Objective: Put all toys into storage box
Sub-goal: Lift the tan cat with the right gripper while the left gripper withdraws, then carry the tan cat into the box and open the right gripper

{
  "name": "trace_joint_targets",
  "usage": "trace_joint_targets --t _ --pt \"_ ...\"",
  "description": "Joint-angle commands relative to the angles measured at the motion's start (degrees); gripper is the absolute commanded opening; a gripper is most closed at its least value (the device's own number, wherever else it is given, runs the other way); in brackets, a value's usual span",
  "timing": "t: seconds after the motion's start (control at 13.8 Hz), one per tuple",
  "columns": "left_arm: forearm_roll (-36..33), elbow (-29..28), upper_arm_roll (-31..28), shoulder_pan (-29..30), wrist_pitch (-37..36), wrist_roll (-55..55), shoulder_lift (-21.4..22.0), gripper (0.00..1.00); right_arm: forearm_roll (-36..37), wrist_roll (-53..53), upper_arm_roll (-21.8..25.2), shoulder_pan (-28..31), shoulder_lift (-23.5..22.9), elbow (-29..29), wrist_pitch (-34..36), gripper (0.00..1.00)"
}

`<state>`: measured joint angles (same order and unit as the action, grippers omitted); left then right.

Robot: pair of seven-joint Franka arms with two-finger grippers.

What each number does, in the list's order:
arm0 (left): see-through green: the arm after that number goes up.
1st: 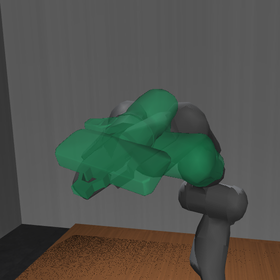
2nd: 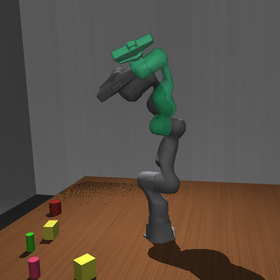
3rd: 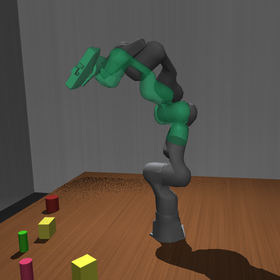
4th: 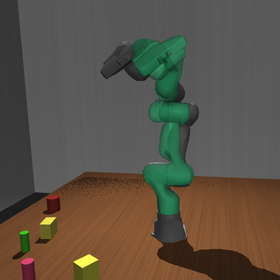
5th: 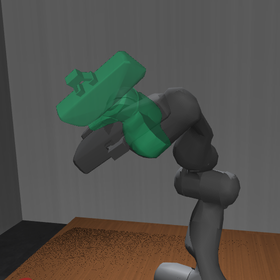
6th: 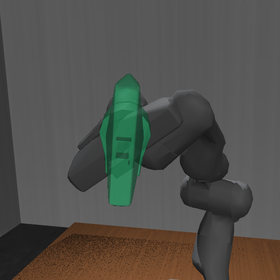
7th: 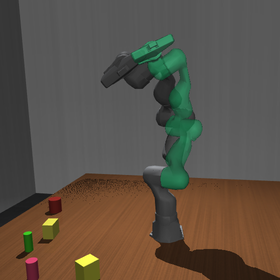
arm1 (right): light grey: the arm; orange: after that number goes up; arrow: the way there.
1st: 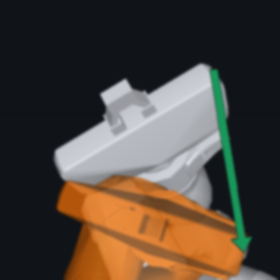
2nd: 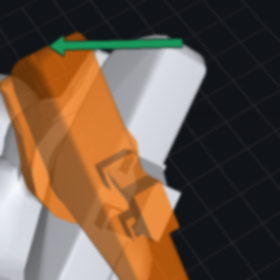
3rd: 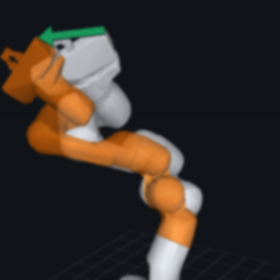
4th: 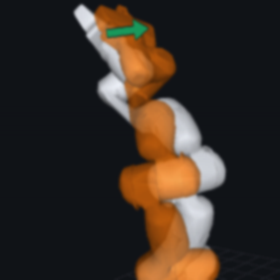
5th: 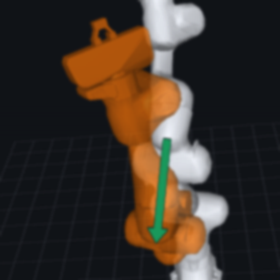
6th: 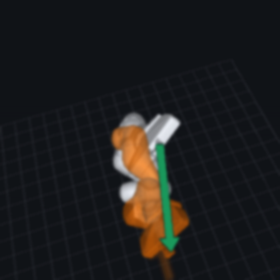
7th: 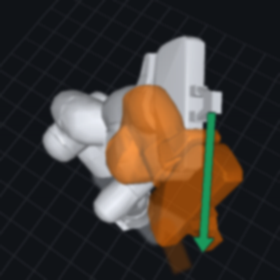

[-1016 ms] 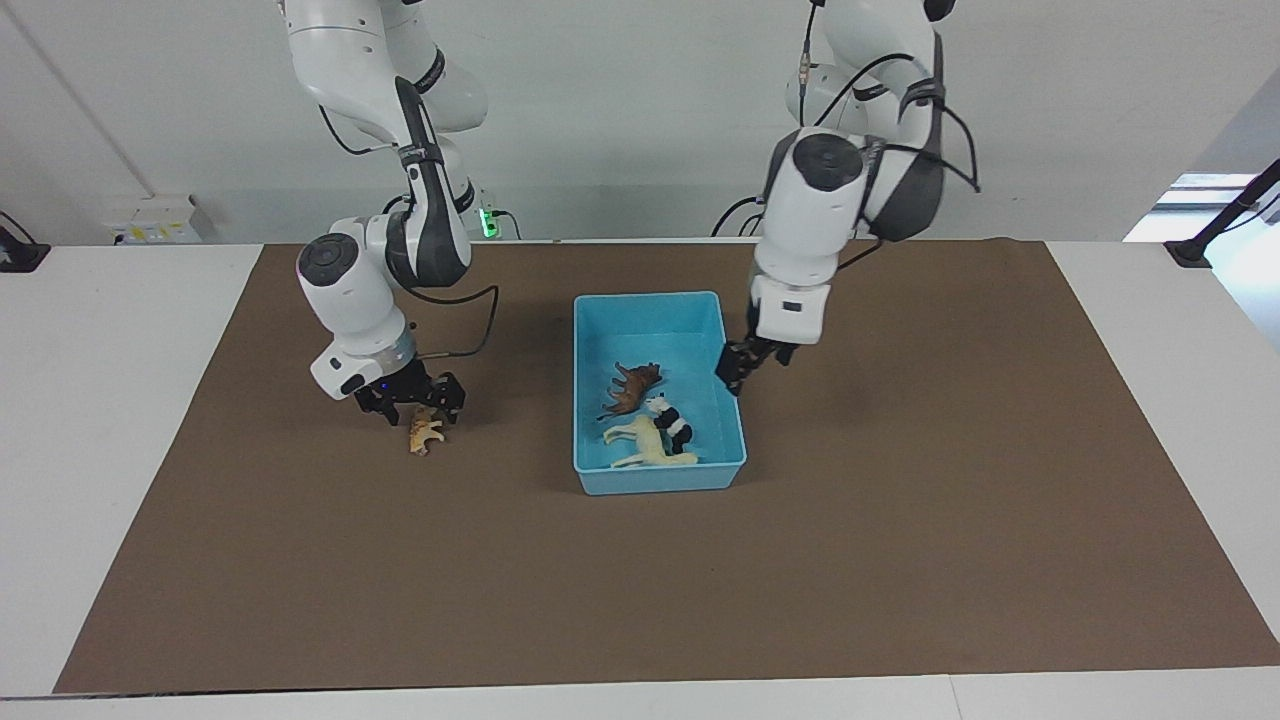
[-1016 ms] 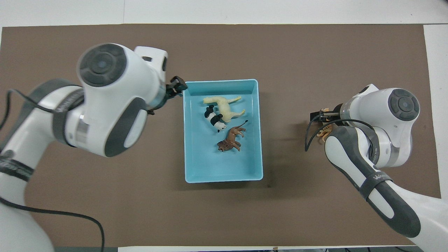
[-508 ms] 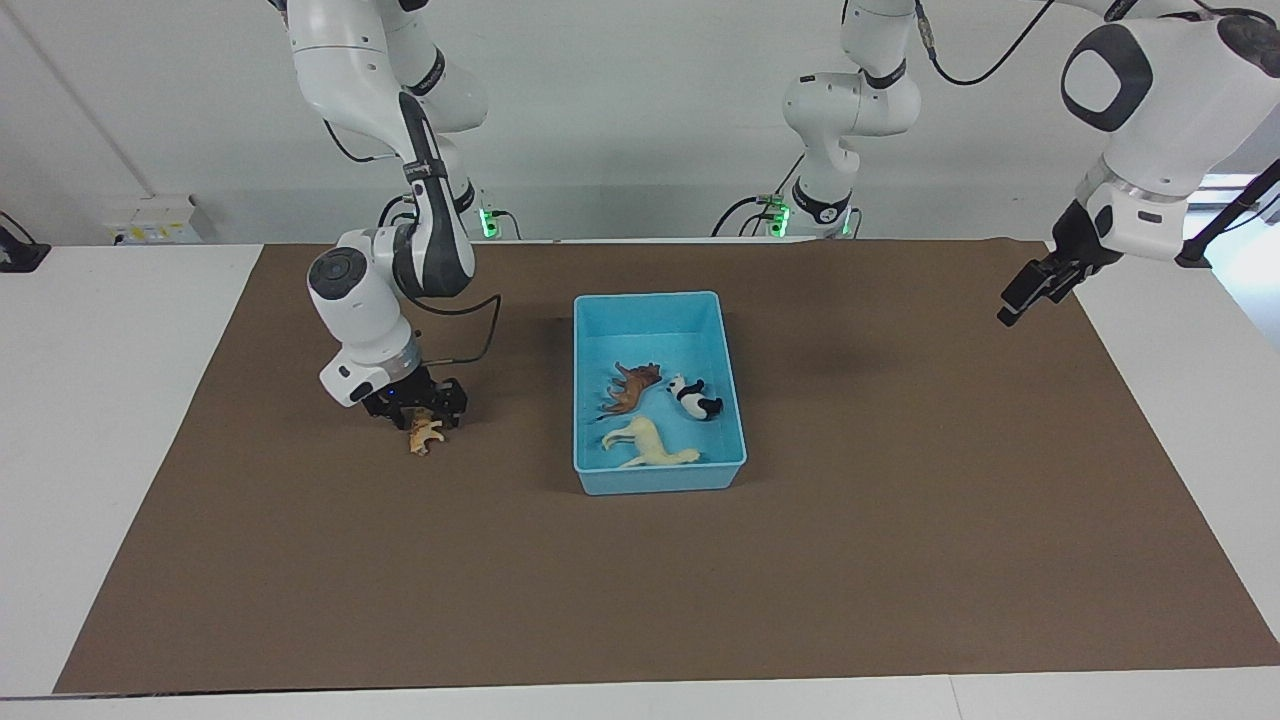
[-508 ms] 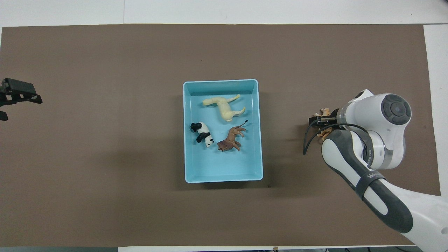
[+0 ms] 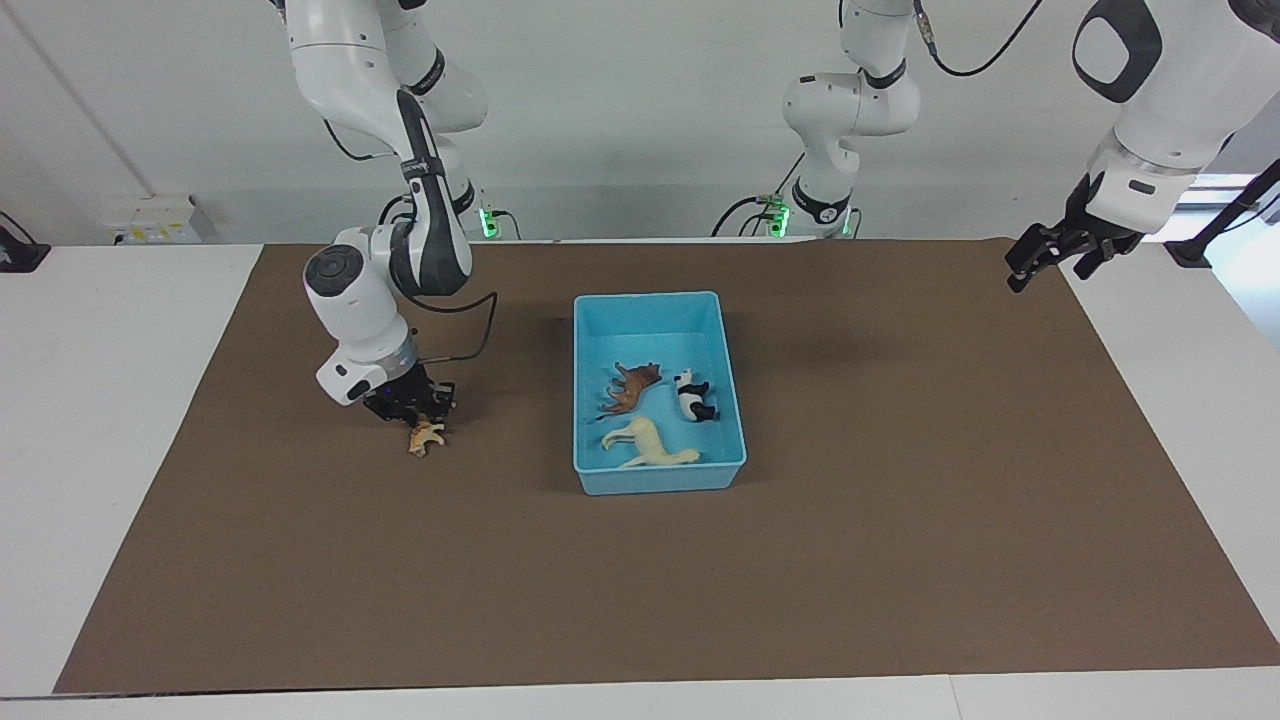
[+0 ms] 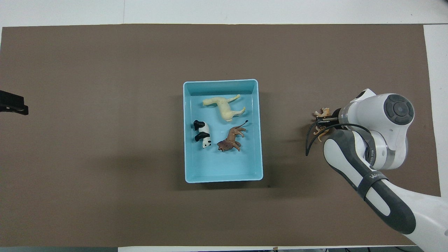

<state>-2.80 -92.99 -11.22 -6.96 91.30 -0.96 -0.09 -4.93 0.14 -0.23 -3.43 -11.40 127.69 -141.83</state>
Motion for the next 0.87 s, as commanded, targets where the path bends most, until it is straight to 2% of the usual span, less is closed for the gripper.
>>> trace_joint_targets --t 0.0,0.15,0.36,0.51,0.58,0.73,0.8 --pt "-0.6 0.5 0.7 1.2 -1.2 1.6 -0.8 1.0 0.3 -0.7 -0.5 1.0 0.3 -4.1 5.4 0.0" --pt "-0.6 0.5 1.8 1.6 -1.4 1.3 -0.5 1.0 0.3 0.2 -0.5 0.7 0.9 -8.7 10.6 0.0" --pt "-0.6 -0.3 7.2 6.9 -1.3 1.2 -0.3 1.0 -0.4 6.7 -1.3 -0.8 0.2 -22.9 23.8 0.0" --pt "-0.6 -0.3 11.9 10.6 -0.8 1.0 -0.3 1.0 -0.1 15.8 -1.3 -6.6 -1.2 -31.3 28.7 0.0" --pt "-0.6 -0.3 13.5 12.3 -0.7 1.0 -0.3 1.0 0.2 19.9 -1.3 -8.7 -3.3 -37.0 31.7 0.0" --pt "-0.6 -0.4 13.5 12.1 -0.4 1.1 -0.5 1.0 0.2 28.4 -1.3 -14.2 -6.9 -45.8 35.8 0.0" --pt "-0.5 0.5 13.3 11.7 -0.5 1.1 -1.1 1.0 0.3 30.8 -1.3 -16.5 -7.7 -48.0 36.3 0.0"
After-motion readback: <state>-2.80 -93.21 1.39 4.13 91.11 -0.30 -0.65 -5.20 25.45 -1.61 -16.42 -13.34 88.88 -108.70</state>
